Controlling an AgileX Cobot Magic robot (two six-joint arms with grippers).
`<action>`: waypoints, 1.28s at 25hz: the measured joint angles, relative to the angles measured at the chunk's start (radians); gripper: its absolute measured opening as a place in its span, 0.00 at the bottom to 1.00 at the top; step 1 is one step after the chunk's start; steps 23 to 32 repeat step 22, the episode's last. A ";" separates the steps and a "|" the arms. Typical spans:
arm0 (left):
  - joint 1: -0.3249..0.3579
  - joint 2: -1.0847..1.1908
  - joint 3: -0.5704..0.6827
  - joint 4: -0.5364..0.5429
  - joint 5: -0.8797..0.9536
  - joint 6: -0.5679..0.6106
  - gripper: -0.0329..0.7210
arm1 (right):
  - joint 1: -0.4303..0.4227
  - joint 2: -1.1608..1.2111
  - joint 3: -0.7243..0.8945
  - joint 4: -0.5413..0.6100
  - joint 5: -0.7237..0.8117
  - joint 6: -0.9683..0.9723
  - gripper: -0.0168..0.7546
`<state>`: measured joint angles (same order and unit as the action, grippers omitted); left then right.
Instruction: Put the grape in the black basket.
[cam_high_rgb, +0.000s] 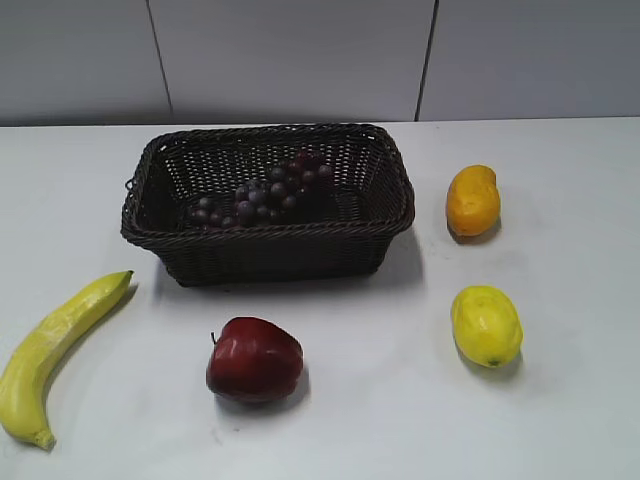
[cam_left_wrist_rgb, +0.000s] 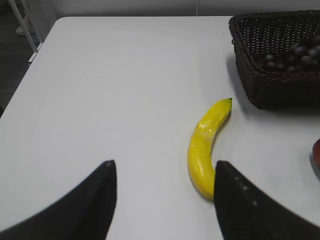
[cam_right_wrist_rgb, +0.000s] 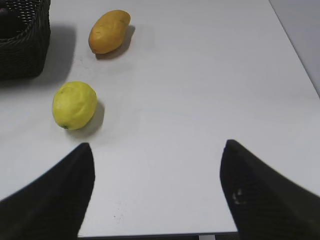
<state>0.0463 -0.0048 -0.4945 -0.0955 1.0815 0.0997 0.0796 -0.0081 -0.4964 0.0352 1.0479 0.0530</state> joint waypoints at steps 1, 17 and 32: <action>0.000 0.000 0.000 0.000 0.000 0.000 0.82 | 0.000 0.000 0.000 0.000 0.000 0.000 0.79; 0.000 0.000 0.000 0.000 0.000 0.000 0.72 | 0.000 0.000 0.000 0.000 0.000 0.000 0.79; 0.000 0.000 0.000 0.000 0.000 0.000 0.69 | 0.000 0.000 0.000 0.000 0.000 0.000 0.79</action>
